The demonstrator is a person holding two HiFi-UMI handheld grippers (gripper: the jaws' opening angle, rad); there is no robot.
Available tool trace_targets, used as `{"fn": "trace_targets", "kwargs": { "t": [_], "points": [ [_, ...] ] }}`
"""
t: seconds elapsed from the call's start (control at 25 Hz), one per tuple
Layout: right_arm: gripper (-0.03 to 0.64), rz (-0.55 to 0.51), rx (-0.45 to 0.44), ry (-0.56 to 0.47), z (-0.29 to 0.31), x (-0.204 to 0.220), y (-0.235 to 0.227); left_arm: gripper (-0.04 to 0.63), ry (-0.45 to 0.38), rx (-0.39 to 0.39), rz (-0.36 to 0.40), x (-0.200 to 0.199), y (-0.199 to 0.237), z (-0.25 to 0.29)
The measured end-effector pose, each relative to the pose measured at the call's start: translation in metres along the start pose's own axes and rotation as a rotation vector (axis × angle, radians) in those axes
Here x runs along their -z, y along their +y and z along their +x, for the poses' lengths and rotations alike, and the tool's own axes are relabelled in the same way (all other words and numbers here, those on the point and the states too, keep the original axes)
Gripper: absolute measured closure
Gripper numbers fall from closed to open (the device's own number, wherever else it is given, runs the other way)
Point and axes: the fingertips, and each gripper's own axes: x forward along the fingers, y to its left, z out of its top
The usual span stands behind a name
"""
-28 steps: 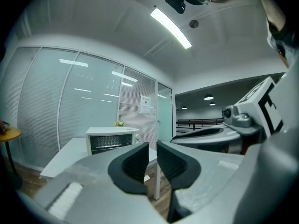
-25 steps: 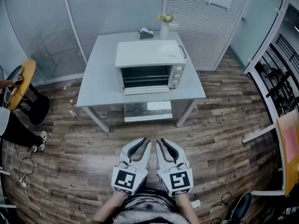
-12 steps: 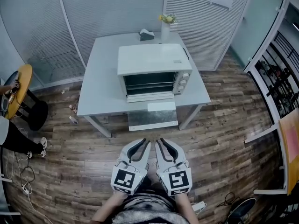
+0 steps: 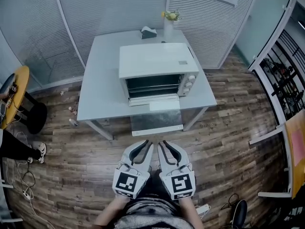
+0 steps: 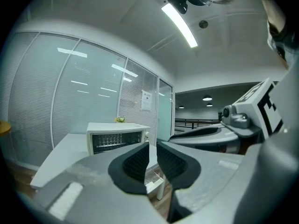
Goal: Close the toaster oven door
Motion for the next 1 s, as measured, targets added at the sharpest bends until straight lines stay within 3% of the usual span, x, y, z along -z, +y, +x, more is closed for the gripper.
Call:
{"fn": "trace_targets", "kwargs": {
  "t": [0.08,0.2,0.4,0.56,0.84,1.0],
  "points": [
    [0.560,0.001,-0.009,0.012,0.009,0.001,-0.005,0.548,0.001,-0.013,-0.020,-0.001,0.005,0.007],
    [0.560,-0.001,-0.040,0.029,0.025,0.000,-0.015,0.548,0.003,-0.030,0.017,-0.001,0.015,0.021],
    [0.560,-0.023,-0.099,0.001,0.055,-0.018,-0.037,0.548,-0.010,-0.089,-0.036,-0.018,0.029,0.052],
    [0.560,-0.034,-0.142,0.020,0.075,-0.022,-0.051,0.548,0.001,-0.108,0.039,-0.021,0.044,0.074],
    [0.560,-0.042,-0.194,0.016,0.095,-0.023,-0.073,0.548,0.007,-0.166,0.014,-0.024,0.052,0.101],
    [0.560,-0.052,-0.214,0.025,0.101,-0.018,-0.084,0.548,0.015,-0.183,0.037,-0.020,0.054,0.113]
  ]
}}
